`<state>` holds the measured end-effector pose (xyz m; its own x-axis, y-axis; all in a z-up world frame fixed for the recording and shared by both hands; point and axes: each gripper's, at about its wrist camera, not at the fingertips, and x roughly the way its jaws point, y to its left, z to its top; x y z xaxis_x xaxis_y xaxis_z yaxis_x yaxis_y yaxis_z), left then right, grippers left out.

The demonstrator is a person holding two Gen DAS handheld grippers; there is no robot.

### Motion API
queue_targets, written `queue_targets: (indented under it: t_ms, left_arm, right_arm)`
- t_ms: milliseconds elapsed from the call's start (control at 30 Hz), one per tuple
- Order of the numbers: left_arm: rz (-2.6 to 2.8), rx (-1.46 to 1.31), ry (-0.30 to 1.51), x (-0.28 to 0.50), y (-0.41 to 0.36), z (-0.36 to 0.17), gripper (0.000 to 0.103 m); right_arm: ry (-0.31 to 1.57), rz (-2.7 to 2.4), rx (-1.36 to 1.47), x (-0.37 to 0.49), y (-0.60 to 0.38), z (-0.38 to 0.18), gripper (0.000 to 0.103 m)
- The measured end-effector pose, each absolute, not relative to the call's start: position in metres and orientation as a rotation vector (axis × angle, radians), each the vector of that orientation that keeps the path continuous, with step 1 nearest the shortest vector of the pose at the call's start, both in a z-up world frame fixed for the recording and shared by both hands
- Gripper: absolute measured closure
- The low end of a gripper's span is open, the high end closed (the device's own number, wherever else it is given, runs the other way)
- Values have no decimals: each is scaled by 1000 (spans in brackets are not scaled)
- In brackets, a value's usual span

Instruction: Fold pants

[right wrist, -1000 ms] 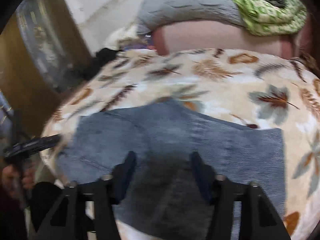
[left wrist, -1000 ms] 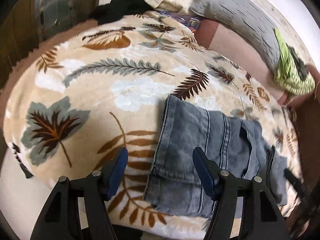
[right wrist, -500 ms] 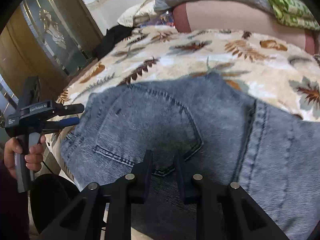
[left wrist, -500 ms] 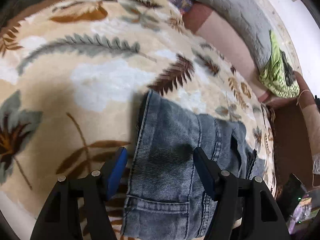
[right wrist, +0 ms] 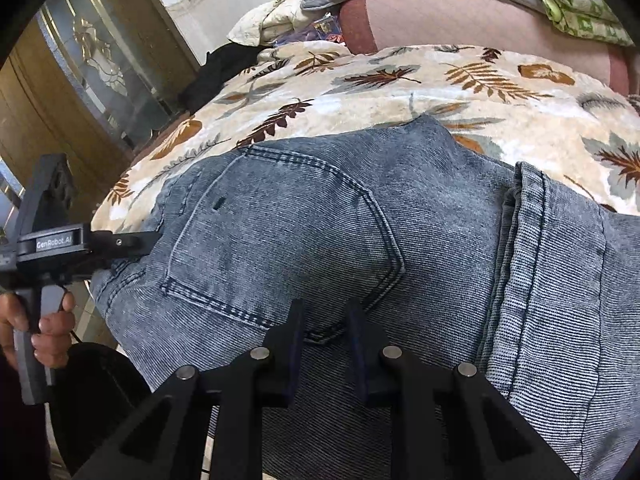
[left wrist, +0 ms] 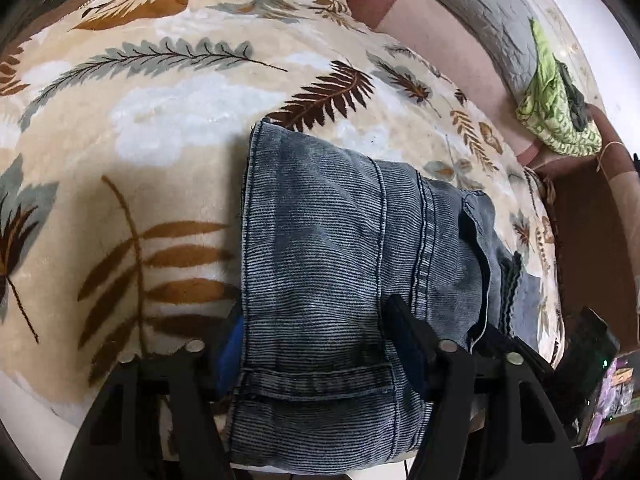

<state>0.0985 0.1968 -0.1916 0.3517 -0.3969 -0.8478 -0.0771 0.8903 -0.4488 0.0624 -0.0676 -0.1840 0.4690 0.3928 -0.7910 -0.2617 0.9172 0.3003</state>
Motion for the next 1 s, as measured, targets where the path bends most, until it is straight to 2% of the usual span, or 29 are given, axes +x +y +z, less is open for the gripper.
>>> queue_targets:
  t_ms: [33, 67, 133, 167, 600, 833, 1000]
  left_arm:
    - [-220, -465, 1207, 101, 197, -192, 52]
    - [-237, -479, 1209, 102, 197, -192, 67]
    - [-273, -497, 1203, 104, 193, -190, 77]
    - [-268, -477, 1197, 104, 191, -189, 79]
    - [-298, -298, 1035, 83, 146, -110, 83]
    - [-406, -115, 976, 69, 57, -58, 83]
    - [-509, 6, 984, 69, -42, -42, 83]
  right_arm:
    - [1005, 403, 142, 62, -67, -184, 80]
    - [1004, 405, 145, 62, -67, -184, 80]
    - [1006, 409, 156, 62, -69, -184, 80]
    - [1006, 411, 161, 62, -69, -184, 80]
    - [1004, 427, 181, 55, -79, -174, 81]
    - [730, 321, 377, 11, -207, -109, 81]
    - [661, 70, 434, -15, -306, -109, 81]
